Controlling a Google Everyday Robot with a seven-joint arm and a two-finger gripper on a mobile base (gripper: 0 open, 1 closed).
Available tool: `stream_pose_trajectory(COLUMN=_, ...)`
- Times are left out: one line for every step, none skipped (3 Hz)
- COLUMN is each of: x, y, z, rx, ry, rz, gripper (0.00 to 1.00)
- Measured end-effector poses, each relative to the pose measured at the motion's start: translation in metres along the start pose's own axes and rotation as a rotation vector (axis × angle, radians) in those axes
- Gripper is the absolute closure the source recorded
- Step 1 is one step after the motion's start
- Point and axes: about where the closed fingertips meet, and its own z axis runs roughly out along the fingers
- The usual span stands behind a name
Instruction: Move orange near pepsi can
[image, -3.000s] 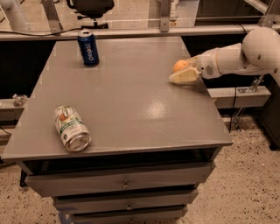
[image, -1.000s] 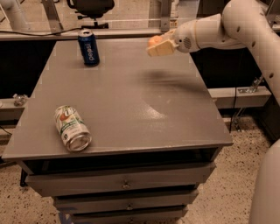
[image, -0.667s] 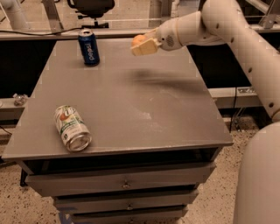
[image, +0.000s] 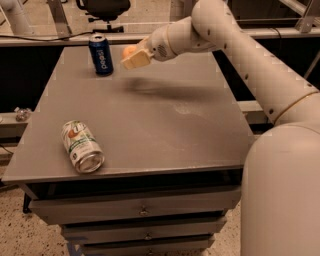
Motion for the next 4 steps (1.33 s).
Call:
stream_pose_trajectory(x=-0.002, y=-0.009, z=0.032, rx=0.002, ry=0.004, rz=0.000, gripper=1.00)
stream_pose_trajectory(x=0.002, y=-0.025, z=0.056, rx=0.020, ry=0.016, rz=0.010, gripper=1.00)
stream_pose_trajectory(x=0.010, y=-0.035, z=0.075, rx=0.032, ry=0.036, rz=0.023, gripper=1.00)
stream_pose_trajectory(x=0.019, y=-0.038, z=0.086, rx=0.031, ry=0.060, rz=0.026, gripper=1.00)
